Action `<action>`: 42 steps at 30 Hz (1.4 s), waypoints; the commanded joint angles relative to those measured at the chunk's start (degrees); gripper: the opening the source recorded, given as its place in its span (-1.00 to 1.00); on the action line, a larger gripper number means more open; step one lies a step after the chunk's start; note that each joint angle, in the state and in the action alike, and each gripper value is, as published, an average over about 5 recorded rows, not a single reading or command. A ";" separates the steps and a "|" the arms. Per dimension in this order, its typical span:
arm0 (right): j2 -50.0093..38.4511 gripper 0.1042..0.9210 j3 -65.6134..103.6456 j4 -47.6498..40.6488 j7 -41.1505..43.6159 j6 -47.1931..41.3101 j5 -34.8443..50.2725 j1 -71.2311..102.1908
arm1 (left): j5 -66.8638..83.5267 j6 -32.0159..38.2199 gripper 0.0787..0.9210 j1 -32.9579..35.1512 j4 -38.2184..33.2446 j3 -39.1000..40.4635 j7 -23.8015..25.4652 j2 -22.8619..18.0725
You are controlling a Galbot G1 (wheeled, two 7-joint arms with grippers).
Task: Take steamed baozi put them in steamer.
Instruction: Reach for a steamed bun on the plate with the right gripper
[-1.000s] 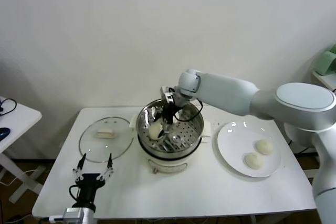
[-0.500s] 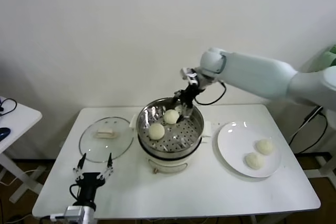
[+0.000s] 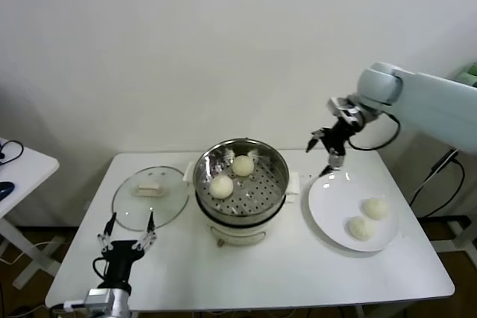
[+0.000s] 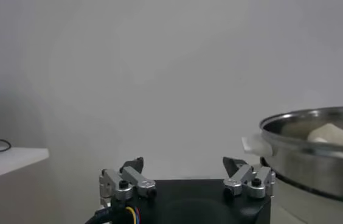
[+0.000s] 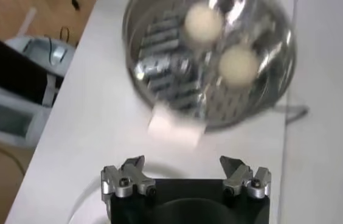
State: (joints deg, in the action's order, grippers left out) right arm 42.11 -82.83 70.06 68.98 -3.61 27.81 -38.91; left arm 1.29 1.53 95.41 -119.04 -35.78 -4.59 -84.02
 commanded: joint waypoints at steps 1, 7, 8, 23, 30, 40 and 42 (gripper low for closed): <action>-11.65 0.76 3.45 0.41 1.44 1.94 -14.11 9.59 | -0.16 -0.44 0.77 0.89 -1.79 -0.01 0.02 -0.42; -12.08 0.76 8.46 -0.09 -0.27 1.75 -17.94 17.93 | -1.02 -0.45 0.77 1.32 -2.11 0.24 0.01 -0.94; -11.93 0.76 9.67 -0.42 -0.65 1.74 -18.51 19.47 | -1.06 -0.44 0.77 1.35 -2.13 0.23 0.01 -0.95; -7.84 0.76 16.43 -3.38 -4.14 1.78 -20.98 29.86 | -1.11 0.19 0.77 2.76 -1.44 -0.37 0.01 -0.69; -6.07 0.76 19.93 -7.21 -4.96 2.39 -23.65 32.91 | -1.13 0.32 0.77 2.75 -0.86 -0.42 0.01 -0.66; -4.43 0.76 21.39 -8.55 -5.47 2.51 -24.81 34.46 | -1.31 0.35 0.77 2.57 -0.52 -0.31 0.00 -0.66; -4.11 0.76 21.52 -8.81 -5.57 2.46 -24.89 34.50 | -1.37 0.37 0.77 2.59 -0.48 -0.25 0.00 -0.70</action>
State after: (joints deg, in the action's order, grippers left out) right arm 37.14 -63.34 62.70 63.81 -1.18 4.43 -6.74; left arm 0.04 1.87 97.91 -119.61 -36.13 -4.59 -84.71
